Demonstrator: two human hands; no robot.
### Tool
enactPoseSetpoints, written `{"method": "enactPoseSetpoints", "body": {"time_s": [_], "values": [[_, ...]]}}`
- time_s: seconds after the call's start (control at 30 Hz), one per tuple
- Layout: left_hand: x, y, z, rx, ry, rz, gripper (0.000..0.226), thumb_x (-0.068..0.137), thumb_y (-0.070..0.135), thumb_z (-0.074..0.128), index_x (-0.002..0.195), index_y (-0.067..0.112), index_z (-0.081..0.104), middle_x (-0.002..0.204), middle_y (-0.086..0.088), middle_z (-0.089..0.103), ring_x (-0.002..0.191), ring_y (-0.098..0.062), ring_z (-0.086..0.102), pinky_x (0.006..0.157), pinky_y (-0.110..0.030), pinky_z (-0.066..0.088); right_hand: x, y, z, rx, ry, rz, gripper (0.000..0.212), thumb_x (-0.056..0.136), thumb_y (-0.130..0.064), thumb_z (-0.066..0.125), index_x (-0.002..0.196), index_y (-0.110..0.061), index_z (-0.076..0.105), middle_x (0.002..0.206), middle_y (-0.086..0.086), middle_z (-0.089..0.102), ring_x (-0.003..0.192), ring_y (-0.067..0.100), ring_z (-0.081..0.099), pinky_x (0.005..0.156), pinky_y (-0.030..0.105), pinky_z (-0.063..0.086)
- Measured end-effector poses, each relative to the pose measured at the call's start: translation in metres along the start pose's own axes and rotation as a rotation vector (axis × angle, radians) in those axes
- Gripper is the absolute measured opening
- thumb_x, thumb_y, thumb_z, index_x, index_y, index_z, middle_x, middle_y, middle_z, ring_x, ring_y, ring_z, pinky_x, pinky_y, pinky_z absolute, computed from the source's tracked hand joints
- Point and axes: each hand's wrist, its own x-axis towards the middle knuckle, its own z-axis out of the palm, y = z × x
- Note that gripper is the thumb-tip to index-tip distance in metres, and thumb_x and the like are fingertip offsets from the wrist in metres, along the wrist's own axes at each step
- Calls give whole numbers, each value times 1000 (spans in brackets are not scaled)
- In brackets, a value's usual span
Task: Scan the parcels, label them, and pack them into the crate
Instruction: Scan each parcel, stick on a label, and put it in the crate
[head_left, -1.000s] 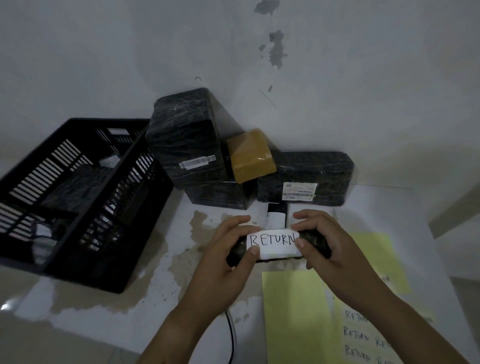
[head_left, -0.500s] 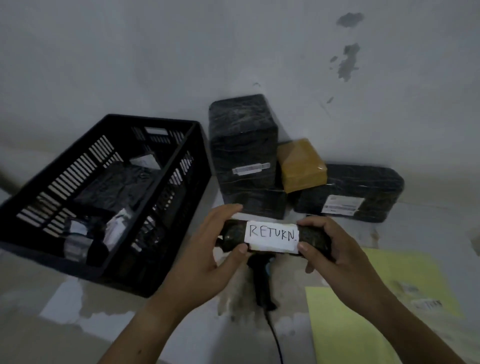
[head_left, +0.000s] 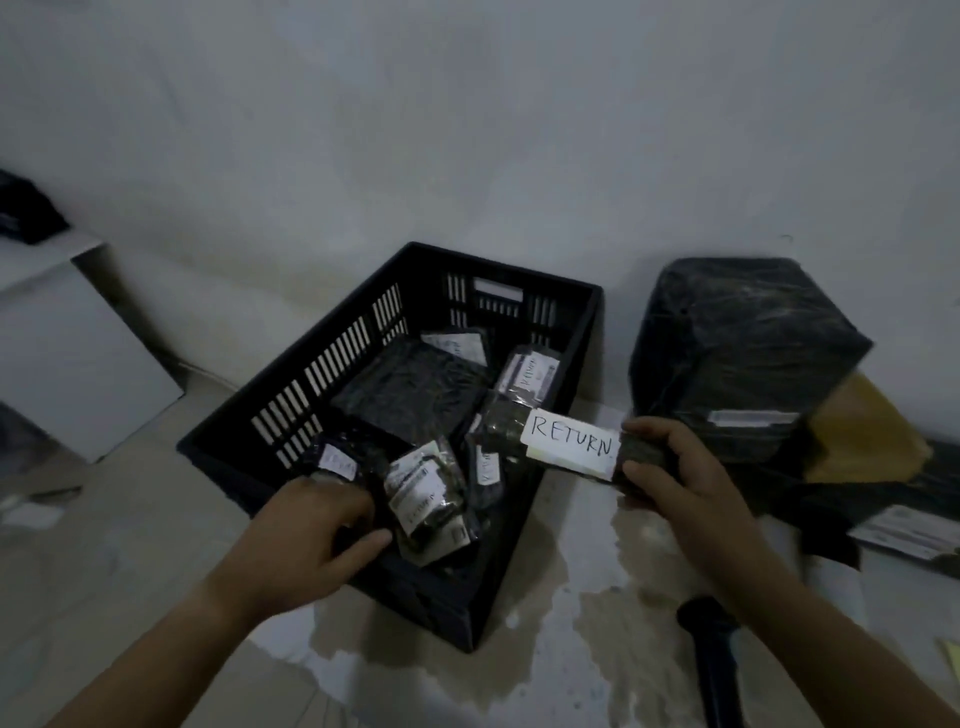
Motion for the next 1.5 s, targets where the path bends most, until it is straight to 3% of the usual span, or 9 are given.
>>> {"method": "enactPoseSetpoints", "body": {"time_s": [0.07, 0.17, 0.33, 0.5, 0.8, 0.97, 1.17, 1.3, 1.5], "values": [[-4, -11, 2, 58, -18, 73, 41, 98, 62, 46, 71, 31, 45, 66, 16, 39, 58, -4, 32, 62, -21, 29, 23, -12, 20, -124, -25, -60, 32, 91, -6, 62, 112, -29, 58, 110, -12, 61, 96, 6, 62, 76, 27, 57], [0, -23, 7, 66, -20, 121, 46, 94, 71, 47, 72, 31, 42, 67, 13, 44, 59, -10, 42, 65, -27, 30, 60, -32, 48, -324, -171, -154, 30, 88, -7, 65, 110, -26, 58, 104, -15, 59, 91, -1, 58, 69, 12, 49], [-8, -31, 21, 60, 77, 162, 55, 88, 78, 49, 70, 26, 44, 66, 9, 48, 60, -14, 47, 67, -37, 45, 129, -23, 97, -628, -417, -205, 32, 83, -7, 62, 109, -25, 56, 109, -1, 54, 93, 14, 57, 65, 16, 45], [-8, -32, 30, 93, 177, 178, 57, 86, 79, 50, 72, 23, 48, 67, 7, 47, 59, -15, 44, 65, -32, 36, 171, 1, 129, -536, -395, -54, 24, 94, -20, 63, 115, -25, 52, 105, 4, 61, 80, 26, 64, 63, 35, 53], [-8, -33, 36, 66, 190, 147, 60, 86, 79, 46, 80, 21, 61, 81, 5, 59, 69, -17, 54, 73, -29, 26, 202, 35, 155, -1256, -631, 42, 42, 94, -43, 58, 123, -13, 51, 121, 11, 59, 106, 28, 56, 81, 34, 47], [-10, -34, 35, 78, 167, 129, 67, 85, 80, 46, 106, 22, 73, 118, 5, 70, 105, -14, 65, 87, -33, 39, 198, 37, 159, -1354, -450, -147, 29, 95, -26, 51, 121, -11, 49, 113, 12, 63, 98, 30, 62, 72, 36, 49], [-10, -33, 33, 67, 138, 111, 67, 86, 80, 44, 102, 22, 73, 115, 5, 71, 101, -15, 67, 84, -34, 40, 182, 27, 159, -1540, -517, -201, 23, 95, -26, 50, 112, -14, 58, 112, 5, 64, 100, 25, 63, 75, 34, 42], [-13, -36, 31, 82, 121, 93, 65, 85, 79, 49, 103, 22, 72, 114, 5, 70, 101, -16, 67, 82, -34, 40, 160, 12, 147, -1434, -432, -303, 29, 94, -33, 48, 116, -20, 60, 113, 3, 66, 102, 24, 62, 87, 36, 44], [-17, -29, 16, -5, 10, 10, 65, 87, 77, 47, 120, 26, 69, 131, 11, 64, 114, -12, 63, 89, -35, 39, 78, 13, 88, -991, -396, -432, 48, 95, -39, 57, 141, -27, 50, 152, -2, 42, 145, 19, 29, 119, 42, 24]]}}
